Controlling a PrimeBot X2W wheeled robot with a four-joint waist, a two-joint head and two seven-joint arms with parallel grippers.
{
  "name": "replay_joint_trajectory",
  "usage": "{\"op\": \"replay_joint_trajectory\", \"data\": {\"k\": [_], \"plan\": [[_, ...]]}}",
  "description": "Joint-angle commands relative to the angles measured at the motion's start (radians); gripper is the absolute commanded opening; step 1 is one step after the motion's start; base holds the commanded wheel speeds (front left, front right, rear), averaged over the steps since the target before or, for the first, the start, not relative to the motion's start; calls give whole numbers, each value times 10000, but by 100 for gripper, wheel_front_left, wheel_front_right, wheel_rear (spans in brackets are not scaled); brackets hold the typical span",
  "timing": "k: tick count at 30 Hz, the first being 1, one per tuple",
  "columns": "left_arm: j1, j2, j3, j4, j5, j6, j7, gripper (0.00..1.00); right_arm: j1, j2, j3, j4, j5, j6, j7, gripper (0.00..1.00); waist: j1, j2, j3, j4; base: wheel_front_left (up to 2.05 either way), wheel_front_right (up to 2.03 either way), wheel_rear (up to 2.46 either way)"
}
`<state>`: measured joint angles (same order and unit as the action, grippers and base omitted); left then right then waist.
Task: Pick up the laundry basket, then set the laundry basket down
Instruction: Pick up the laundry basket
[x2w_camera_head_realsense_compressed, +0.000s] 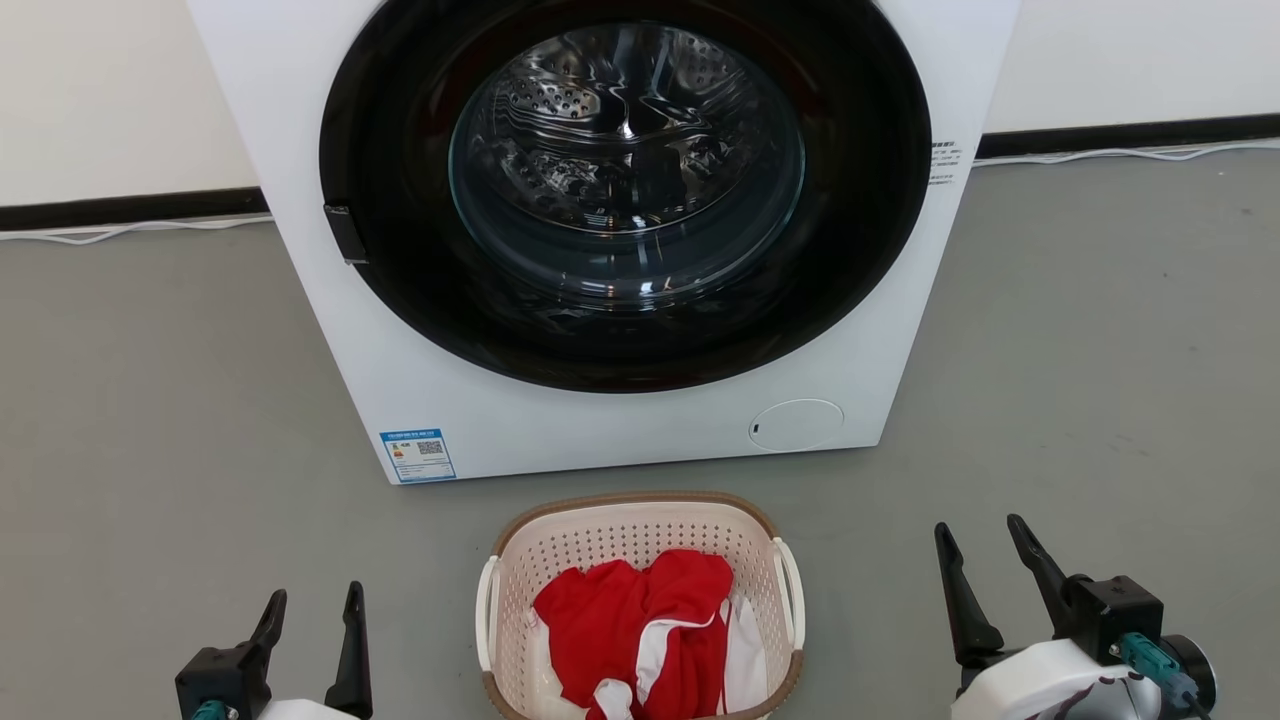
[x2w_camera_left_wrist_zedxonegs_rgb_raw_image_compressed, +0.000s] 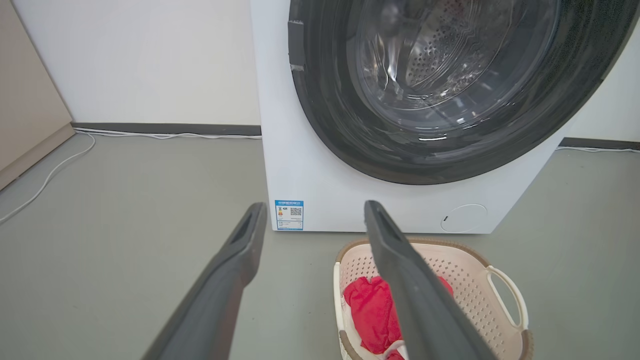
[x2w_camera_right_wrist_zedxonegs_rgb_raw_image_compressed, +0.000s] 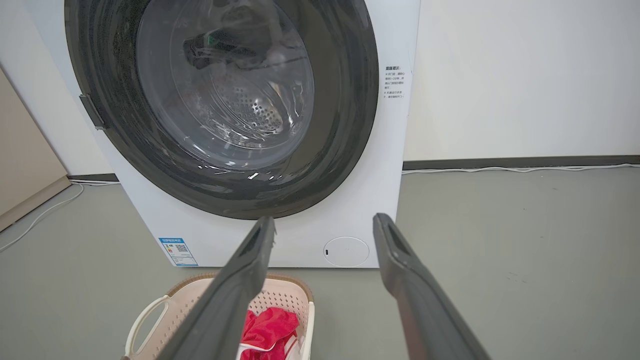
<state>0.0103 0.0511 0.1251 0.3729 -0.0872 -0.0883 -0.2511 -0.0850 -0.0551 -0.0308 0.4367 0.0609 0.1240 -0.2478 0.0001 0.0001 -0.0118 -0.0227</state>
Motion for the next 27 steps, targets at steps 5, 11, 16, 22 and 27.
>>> {"op": "replay_joint_trajectory", "data": {"k": [5,11,16,22,27], "plan": [[-396,54,252,-195,98,-10,-107,100,-380,-21,186,-154,-51,67,-139,100,0,-1,106,59,0,0,0],[-543,35,175,-194,73,-20,-107,100,-510,-17,180,-132,-28,67,-139,100,0,-1,357,111,0,0,0],[-974,25,-4,-105,67,-62,-107,100,-884,-14,83,-29,1,67,-139,100,0,-1,948,156,0,0,0],[-1994,15,-328,616,10,-132,-107,100,-1792,-9,-92,713,-87,67,-38,100,0,-1,2011,233,0,0,0],[-3137,7,-617,1693,-173,-195,-107,100,-2827,-36,-173,1460,-174,67,211,100,0,-1,3001,271,0,0,0]]}}
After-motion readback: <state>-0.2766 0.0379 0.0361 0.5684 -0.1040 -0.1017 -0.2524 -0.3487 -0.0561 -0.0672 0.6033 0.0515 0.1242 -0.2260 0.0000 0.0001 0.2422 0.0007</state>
